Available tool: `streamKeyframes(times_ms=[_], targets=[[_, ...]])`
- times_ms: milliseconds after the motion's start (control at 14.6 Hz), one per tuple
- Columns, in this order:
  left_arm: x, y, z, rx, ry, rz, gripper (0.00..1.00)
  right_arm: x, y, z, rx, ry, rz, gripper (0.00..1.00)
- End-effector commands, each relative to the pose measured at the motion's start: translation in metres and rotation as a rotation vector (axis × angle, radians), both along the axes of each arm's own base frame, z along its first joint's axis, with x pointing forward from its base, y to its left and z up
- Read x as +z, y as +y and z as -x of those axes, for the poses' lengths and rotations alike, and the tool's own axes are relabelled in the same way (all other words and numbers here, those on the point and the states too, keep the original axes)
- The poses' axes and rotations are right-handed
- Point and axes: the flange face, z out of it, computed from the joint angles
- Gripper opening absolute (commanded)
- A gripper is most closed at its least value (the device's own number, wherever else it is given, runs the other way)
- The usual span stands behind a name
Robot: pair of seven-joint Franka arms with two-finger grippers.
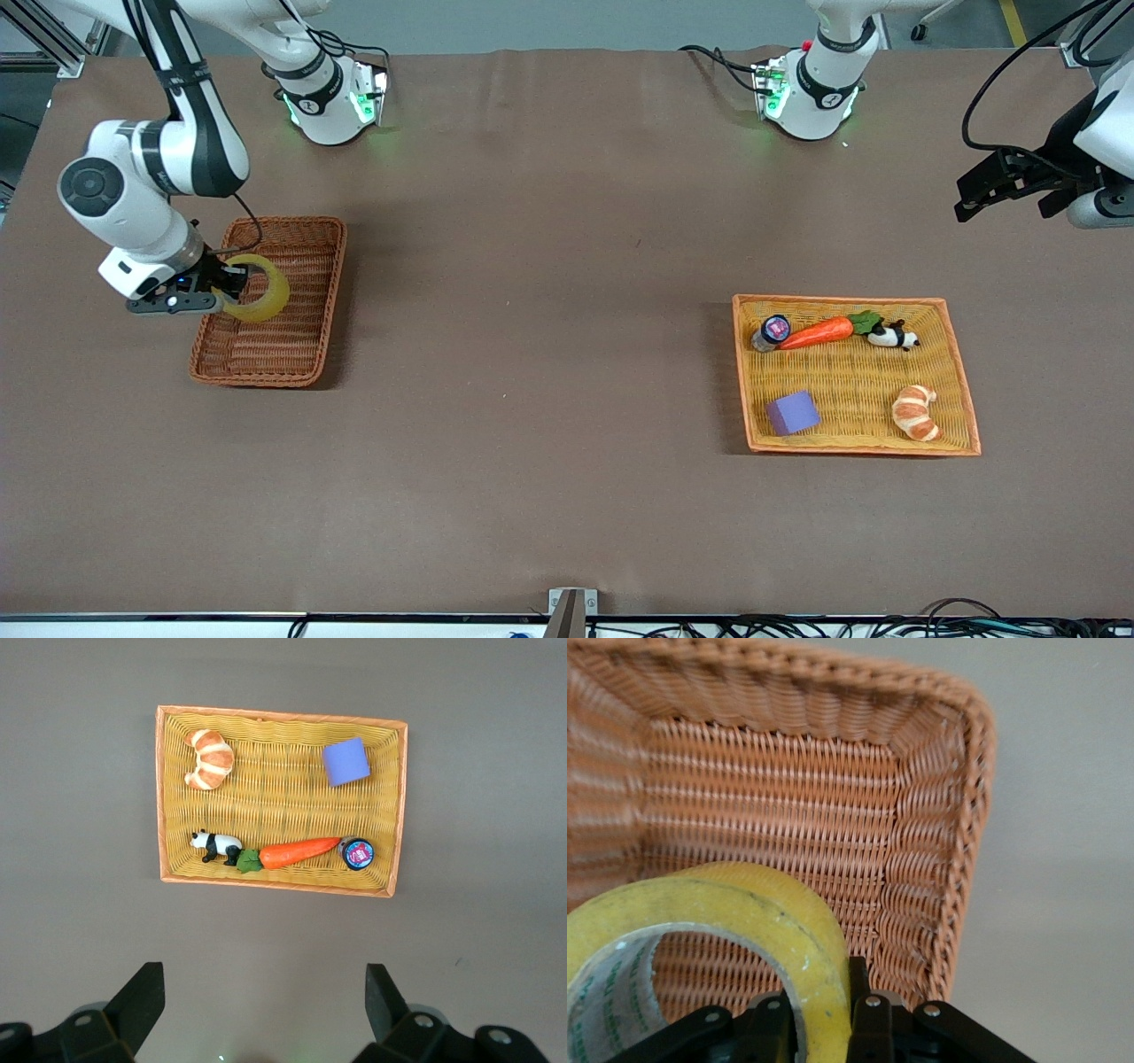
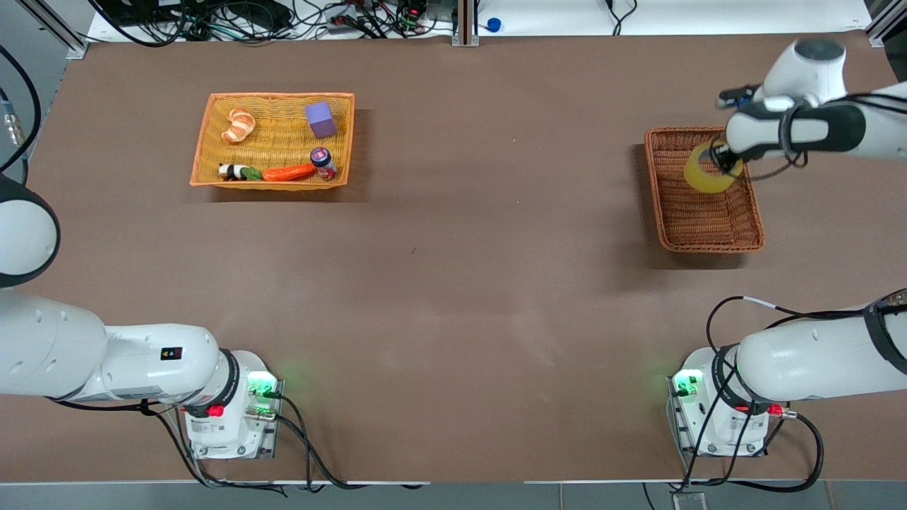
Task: Move tape to another basket
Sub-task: 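Lower the tape into the basket and open the right gripper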
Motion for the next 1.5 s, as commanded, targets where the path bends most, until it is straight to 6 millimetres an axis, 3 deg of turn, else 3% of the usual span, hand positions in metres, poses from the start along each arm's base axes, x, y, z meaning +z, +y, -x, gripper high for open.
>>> streamKeyframes(times_ms=[0, 205, 273, 342, 410, 478, 547, 683, 820, 1161, 1435], targets=[[0.004, -0.001, -0.001, -0.024, -0.007, 0.008, 1.0, -0.025, -0.002, 0.012, 0.018, -0.031, -0.015, 0.01], [0.004, -0.002, 0.0, -0.023, -0.007, 0.005, 1.0, -0.052, -0.001, 0.012, 0.025, -0.041, -0.011, 0.03], [0.005, -0.002, 0.0, -0.023, -0.009, 0.005, 1.0, -0.054, -0.001, 0.013, 0.023, -0.035, -0.011, 0.09], [0.005, -0.001, -0.001, -0.022, -0.009, 0.005, 1.0, -0.055, 0.001, 0.013, 0.021, -0.029, -0.011, 0.38], [0.005, 0.001, -0.001, -0.019, -0.009, 0.003, 1.0, -0.055, 0.001, 0.013, 0.019, -0.026, -0.011, 0.75], [0.005, 0.002, -0.001, -0.017, -0.009, 0.003, 1.0, -0.053, 0.001, 0.013, 0.019, -0.028, -0.011, 1.0], [0.005, 0.002, -0.001, -0.016, -0.009, 0.003, 1.0, -0.045, 0.002, 0.012, 0.016, -0.013, -0.012, 1.0], [0.005, 0.003, -0.001, -0.016, -0.009, 0.003, 1.0, 0.003, 0.001, 0.004, -0.006, -0.002, -0.017, 1.0], [0.009, 0.003, -0.001, -0.014, -0.018, 0.004, 1.0, 0.064, 0.002, -0.005, -0.064, -0.032, -0.068, 1.0], [0.007, 0.004, -0.003, -0.013, -0.015, 0.007, 1.0, 0.221, 0.02, -0.059, -0.151, 0.017, -0.118, 1.0], [0.007, 0.003, -0.004, -0.014, -0.013, 0.007, 1.0, 0.322, 0.03, -0.068, -0.188, -0.024, -0.11, 1.0]])
